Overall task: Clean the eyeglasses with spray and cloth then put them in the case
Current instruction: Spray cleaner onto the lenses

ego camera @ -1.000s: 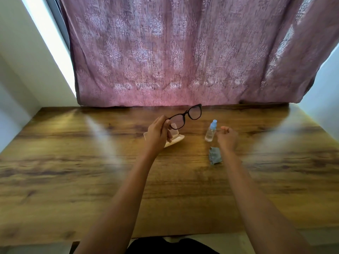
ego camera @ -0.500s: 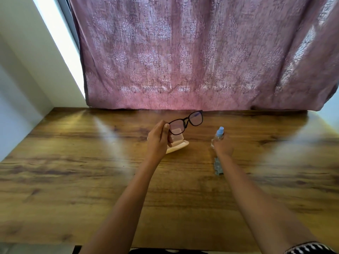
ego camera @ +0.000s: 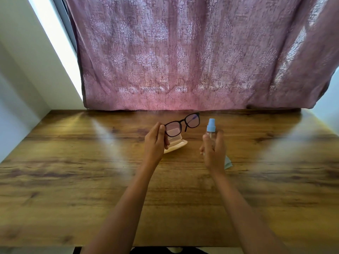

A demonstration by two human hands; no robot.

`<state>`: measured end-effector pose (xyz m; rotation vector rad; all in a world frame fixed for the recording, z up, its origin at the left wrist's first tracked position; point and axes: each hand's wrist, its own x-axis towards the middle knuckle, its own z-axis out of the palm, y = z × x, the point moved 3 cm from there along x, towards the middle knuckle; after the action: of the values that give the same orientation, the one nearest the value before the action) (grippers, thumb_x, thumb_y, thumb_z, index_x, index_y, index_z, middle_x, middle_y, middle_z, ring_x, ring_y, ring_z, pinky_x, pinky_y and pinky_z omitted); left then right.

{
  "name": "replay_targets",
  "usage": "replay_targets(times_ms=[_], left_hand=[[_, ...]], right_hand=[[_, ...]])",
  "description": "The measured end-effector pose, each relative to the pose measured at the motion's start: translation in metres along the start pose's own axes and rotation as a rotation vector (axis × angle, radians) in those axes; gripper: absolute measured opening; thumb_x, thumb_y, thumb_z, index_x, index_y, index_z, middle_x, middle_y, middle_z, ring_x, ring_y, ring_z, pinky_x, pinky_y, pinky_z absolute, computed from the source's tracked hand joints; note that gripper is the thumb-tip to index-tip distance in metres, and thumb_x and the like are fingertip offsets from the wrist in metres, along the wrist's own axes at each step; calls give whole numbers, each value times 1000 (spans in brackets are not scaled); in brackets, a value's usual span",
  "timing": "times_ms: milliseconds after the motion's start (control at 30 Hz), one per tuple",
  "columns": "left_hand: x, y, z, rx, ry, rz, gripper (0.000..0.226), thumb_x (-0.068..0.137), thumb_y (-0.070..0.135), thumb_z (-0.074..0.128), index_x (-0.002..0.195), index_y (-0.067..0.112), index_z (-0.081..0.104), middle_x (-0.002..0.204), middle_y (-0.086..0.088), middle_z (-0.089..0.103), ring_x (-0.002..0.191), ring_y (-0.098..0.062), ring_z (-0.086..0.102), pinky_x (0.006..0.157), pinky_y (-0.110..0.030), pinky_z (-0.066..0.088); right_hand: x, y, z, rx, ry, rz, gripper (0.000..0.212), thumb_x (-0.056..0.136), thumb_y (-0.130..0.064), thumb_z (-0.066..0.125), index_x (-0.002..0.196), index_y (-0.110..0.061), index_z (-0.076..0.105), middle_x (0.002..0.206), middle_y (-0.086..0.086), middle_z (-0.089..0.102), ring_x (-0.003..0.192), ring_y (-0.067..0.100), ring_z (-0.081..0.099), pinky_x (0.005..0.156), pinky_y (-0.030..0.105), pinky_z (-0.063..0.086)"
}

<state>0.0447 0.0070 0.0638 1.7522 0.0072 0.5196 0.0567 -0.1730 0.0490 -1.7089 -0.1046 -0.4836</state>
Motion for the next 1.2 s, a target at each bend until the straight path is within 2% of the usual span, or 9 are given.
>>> replay_targets(times_ms=[133,233,367,467,600,700,800,967,1200], left_hand=[[-3,6,4,1,3,24,31,100,18,36,71,17,48,53,-7,50,44,-14,45,40,-24,38],[-5,7,6,-6,16,28,32,99,17,37,68,18,46,54,-9,50,46,-17,46,44,-26,39],[-6,12,11,0,16,49,33,99,16,37,67,19,44,54,-6,46,47,-10,42,47,-22,37],[-6,15,13,-7,28,45,33,99,16,36,66,18,42,54,0,42,48,-6,39,48,-20,35],[-7,16,13,-2,41,29,33,99,18,36,67,19,41,56,1,40,52,-11,37,51,-28,33],[-7,17,12,2,53,27,33,99,18,36,66,20,40,56,1,39,52,-10,36,51,-28,33],[-7,19,11,-6,61,22,34,99,18,36,66,21,41,56,2,40,51,-10,37,51,-28,33],[-9,19,11,-41,58,6,33,99,19,37,67,17,42,57,2,39,52,-10,37,50,-25,33],[-10,20,10,-68,54,2,33,99,19,36,68,18,43,57,3,39,51,-9,37,48,-21,33]], right_hand=[[-10,-31,7,-27,-79,-274,52,90,-13,48,137,-19,29,62,3,50,44,16,46,40,24,43],[-11,-41,13,-122,-104,-337,60,87,-5,54,140,-19,31,54,-7,40,45,8,37,45,18,38],[-14,-47,17,-208,-127,-356,65,85,-2,56,139,-26,30,53,-15,33,47,10,38,47,15,36],[-17,-54,20,-294,-170,-365,61,84,-2,56,137,-25,37,51,-13,35,46,10,40,46,12,34],[-19,-61,23,-415,-224,-363,54,81,-2,57,125,-27,39,51,-4,45,39,9,39,43,14,36],[-22,-64,24,-474,-261,-339,53,79,-1,59,126,-20,45,54,-3,48,45,15,50,41,15,34],[-23,-67,25,-443,-260,-340,55,80,-3,60,128,-22,43,57,4,55,46,16,52,42,17,37],[-23,-69,27,-462,-318,-322,52,78,-2,58,123,-24,46,52,-3,48,44,14,48,45,13,36],[-23,-71,26,-427,-326,-337,52,81,-5,59,127,-26,44,52,0,51,44,14,48,45,14,38]])
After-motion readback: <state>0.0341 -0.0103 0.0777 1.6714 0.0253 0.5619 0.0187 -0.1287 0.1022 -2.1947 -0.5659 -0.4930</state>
